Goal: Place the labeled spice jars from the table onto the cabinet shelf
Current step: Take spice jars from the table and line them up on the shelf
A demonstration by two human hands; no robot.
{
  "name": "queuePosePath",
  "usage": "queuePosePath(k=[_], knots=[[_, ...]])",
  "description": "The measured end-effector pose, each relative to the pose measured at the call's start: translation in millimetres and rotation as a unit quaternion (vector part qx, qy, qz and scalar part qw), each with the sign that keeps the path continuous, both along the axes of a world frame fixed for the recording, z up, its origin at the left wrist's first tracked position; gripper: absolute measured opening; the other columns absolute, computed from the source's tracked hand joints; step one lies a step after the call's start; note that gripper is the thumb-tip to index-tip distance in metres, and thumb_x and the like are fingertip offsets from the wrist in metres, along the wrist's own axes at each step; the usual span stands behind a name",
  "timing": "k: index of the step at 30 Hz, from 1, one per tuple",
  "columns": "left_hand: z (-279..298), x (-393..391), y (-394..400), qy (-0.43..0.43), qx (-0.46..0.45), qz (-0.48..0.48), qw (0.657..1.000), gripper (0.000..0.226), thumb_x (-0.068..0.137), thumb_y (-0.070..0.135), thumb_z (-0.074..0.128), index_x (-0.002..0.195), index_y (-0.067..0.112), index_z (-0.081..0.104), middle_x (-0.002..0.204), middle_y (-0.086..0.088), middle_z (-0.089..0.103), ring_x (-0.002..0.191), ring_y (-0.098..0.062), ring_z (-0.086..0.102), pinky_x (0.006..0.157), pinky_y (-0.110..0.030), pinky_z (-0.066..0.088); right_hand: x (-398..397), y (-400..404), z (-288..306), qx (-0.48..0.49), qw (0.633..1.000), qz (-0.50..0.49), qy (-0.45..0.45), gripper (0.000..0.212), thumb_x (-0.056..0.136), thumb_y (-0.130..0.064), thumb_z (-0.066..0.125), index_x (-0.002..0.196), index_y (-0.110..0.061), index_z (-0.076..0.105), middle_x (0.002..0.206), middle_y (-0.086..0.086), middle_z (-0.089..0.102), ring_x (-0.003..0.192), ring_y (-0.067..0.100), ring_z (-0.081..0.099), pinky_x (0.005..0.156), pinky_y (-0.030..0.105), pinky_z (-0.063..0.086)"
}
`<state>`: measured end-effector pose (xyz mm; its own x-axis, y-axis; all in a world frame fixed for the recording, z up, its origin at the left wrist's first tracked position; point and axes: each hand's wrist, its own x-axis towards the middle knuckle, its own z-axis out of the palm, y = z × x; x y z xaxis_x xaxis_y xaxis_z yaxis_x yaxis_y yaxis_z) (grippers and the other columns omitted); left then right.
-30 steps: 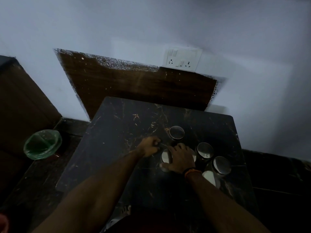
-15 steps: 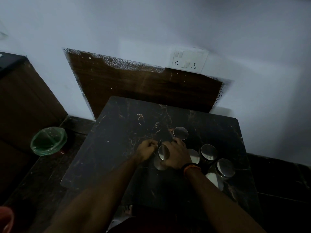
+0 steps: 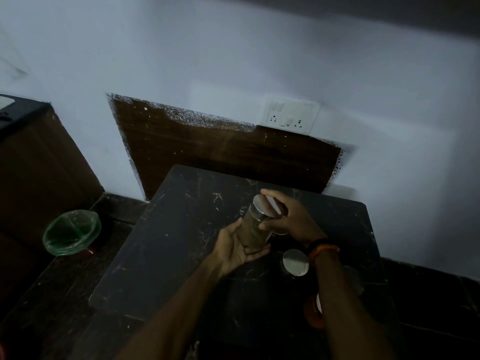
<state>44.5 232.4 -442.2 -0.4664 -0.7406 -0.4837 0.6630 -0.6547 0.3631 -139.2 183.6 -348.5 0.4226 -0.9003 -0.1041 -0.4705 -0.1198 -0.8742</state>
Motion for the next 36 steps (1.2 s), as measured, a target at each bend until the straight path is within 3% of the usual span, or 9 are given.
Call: queuePosePath(k=[3, 6, 11, 15, 18, 24, 28, 31, 36], knots=[[10.1, -10.0, -1.5, 0.047, -0.023, 0.072, 0.996, 0.058, 0.096, 0.041, 0.056, 0.142, 0.005, 0.049, 0.137, -0.032, 0.056, 0.126, -0.047, 0.056, 0.104, -0.058, 0.048, -5.9, 2.2, 0.2, 0.026, 0.988, -0.061, -0.137, 0.069, 0.076, -0.021, 0.084, 0.134, -0.042, 0.056, 0.135, -0.021, 0.059, 0.128, 0.008, 0.055, 0.104, 0.035, 0.051], [19.1, -18.0, -2.7, 0.060, -0.052, 0.112, 0.991, 0.054, 0.093, 0.033, 0.064, 0.139, 0.006, 0.052, 0.133, -0.031, 0.060, 0.124, -0.046, 0.059, 0.103, -0.059, 0.048, -4.3, 4.8, -2.6, 0.030, 0.968, -0.115, -0.221, 0.064, 0.079, -0.026, 0.081, 0.135, -0.042, 0.056, 0.136, -0.016, 0.061, 0.124, 0.007, 0.060, 0.102, 0.037, 0.052], [34.8, -22.2, -4.6, -0.006, -0.136, 0.133, 0.982, 0.069, 0.078, 0.020, 0.080, 0.139, 0.011, 0.050, 0.142, -0.025, 0.052, 0.126, -0.041, 0.058, 0.097, -0.052, 0.053, 6.5, 10.2, -3.2, 0.014, 0.952, -0.179, -0.248, 0.072, 0.073, -0.051, 0.077, 0.139, -0.042, 0.049, 0.145, -0.005, 0.051, 0.125, 0.018, 0.058, 0.099, 0.043, 0.054], [44.9, -24.9, -5.3, -0.056, -0.163, 0.150, 0.974, 0.079, 0.068, 0.006, 0.085, 0.138, 0.012, 0.049, 0.144, -0.021, 0.047, 0.127, -0.040, 0.056, 0.096, -0.050, 0.054, 10.5, 11.5, 2.8, 0.005, 0.933, -0.237, -0.270, 0.070, 0.075, -0.048, 0.075, 0.140, -0.041, 0.049, 0.145, 0.003, 0.049, 0.119, 0.020, 0.060, 0.087, 0.036, 0.058], [54.2, -27.4, -4.5, -0.062, -0.194, 0.140, 0.969, 0.079, 0.066, 0.009, 0.088, 0.137, 0.010, 0.053, 0.142, -0.020, 0.053, 0.126, -0.037, 0.059, 0.104, -0.055, 0.050, 9.9, 9.4, 10.5, 0.025, 0.916, -0.246, -0.316, 0.071, 0.076, -0.046, 0.076, 0.141, -0.039, 0.049, 0.141, 0.007, 0.053, 0.120, 0.028, 0.060, 0.094, 0.048, 0.056], [71.6, -25.7, -4.4, -0.038, -0.256, 0.081, 0.963, 0.068, 0.079, 0.024, 0.080, 0.141, 0.014, 0.053, 0.143, -0.018, 0.055, 0.132, -0.039, 0.053, 0.100, -0.054, 0.050, 8.0, 6.7, 23.6, 0.059, 0.873, -0.206, -0.438, 0.059, 0.087, -0.040, 0.064, 0.142, -0.024, 0.051, 0.130, 0.012, 0.065, 0.112, 0.029, 0.068, 0.084, 0.036, 0.057], [74.7, -23.6, -5.7, -0.023, -0.276, 0.074, 0.958, 0.066, 0.085, 0.020, 0.073, 0.146, 0.019, 0.048, 0.149, -0.018, 0.048, 0.137, -0.041, 0.046, 0.100, -0.054, 0.048, 9.0, 7.3, 29.5, 0.076, 0.858, -0.181, -0.475, 0.053, 0.093, -0.035, 0.054, 0.144, -0.019, 0.049, 0.129, 0.014, 0.066, 0.113, 0.032, 0.066, 0.087, 0.042, 0.057], [77.5, -22.9, -7.6, -0.031, -0.300, 0.089, 0.949, 0.066, 0.085, 0.011, 0.071, 0.146, 0.019, 0.048, 0.145, -0.015, 0.054, 0.134, -0.039, 0.051, 0.102, -0.060, 0.047, 9.3, 6.1, 33.9, 0.081, 0.855, -0.185, -0.477, 0.053, 0.095, -0.037, 0.051, 0.145, -0.018, 0.048, 0.132, 0.015, 0.064, 0.117, 0.033, 0.065, 0.089, 0.042, 0.057], [93.0, -26.4, -8.6, -0.145, -0.308, 0.156, 0.927, 0.079, 0.071, 0.011, 0.084, 0.142, 0.021, 0.052, 0.134, -0.009, 0.064, 0.125, -0.033, 0.060, 0.097, -0.058, 0.053, 12.5, -2.5, 41.3, 0.047, 0.879, -0.203, -0.430, 0.043, 0.102, -0.033, 0.049, 0.144, -0.021, 0.049, 0.136, 0.013, 0.061, 0.118, 0.030, 0.065, 0.087, 0.039, 0.056]])
